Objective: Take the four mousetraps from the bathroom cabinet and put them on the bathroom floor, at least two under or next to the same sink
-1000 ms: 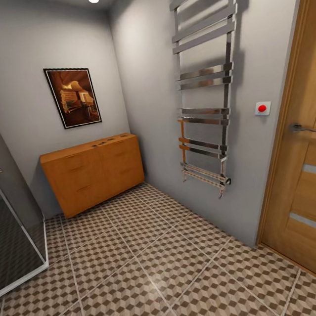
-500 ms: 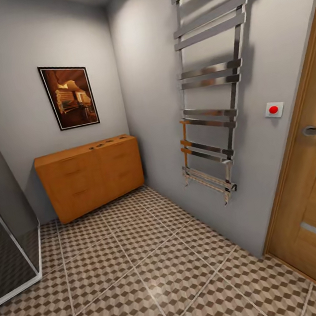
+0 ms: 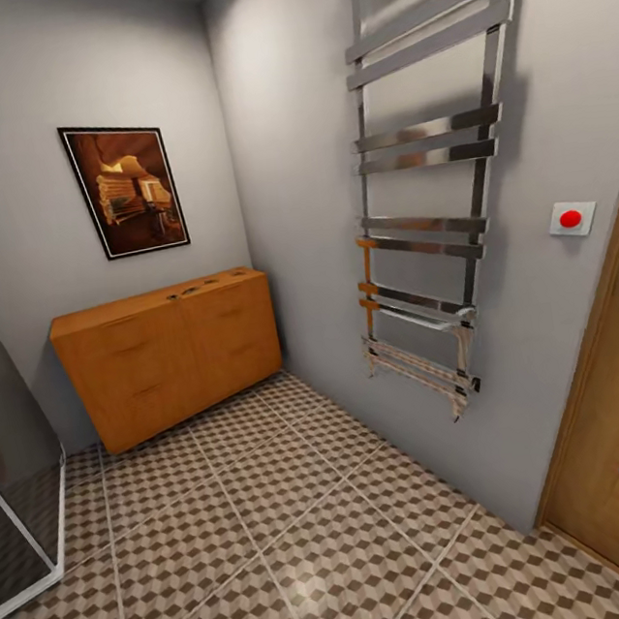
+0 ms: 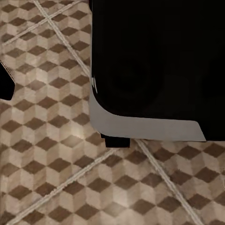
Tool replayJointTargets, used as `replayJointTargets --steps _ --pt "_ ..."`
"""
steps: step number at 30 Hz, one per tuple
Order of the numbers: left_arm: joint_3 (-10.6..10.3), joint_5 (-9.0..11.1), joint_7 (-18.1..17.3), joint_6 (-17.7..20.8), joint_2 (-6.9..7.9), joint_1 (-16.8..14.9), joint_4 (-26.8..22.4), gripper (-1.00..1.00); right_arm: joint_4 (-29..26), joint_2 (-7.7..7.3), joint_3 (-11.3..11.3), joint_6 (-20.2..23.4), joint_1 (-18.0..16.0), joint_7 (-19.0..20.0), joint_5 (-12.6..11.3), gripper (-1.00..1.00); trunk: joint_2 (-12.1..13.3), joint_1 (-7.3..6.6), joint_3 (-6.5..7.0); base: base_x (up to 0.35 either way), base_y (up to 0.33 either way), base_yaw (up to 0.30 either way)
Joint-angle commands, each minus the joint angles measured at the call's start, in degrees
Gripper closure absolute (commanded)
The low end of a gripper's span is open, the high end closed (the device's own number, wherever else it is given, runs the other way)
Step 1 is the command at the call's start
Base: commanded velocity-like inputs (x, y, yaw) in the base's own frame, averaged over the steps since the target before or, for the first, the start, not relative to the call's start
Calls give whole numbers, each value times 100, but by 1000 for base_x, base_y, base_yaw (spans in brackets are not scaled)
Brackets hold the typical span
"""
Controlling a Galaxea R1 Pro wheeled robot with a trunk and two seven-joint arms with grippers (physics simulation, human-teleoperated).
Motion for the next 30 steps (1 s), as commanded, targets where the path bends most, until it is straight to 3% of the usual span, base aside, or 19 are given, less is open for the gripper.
replayJointTargets --steps 1,14,30 --pt "0 -4 -2 -10 1 -3 1 -100 5 0 2 -19 -4 -3 2 -100 -3 3 -6 317 0 0" --pt "0 -1 10 -14 1 -3 0 -100 7 0 3 -27 -4 -3 3 -100 -3 3 -6 281 0 0" --pt "4 11 11 -22 1 -3 0 -100 5 0 3 -30 -4 -3 3 -100 -3 3 -46 36 0 82"
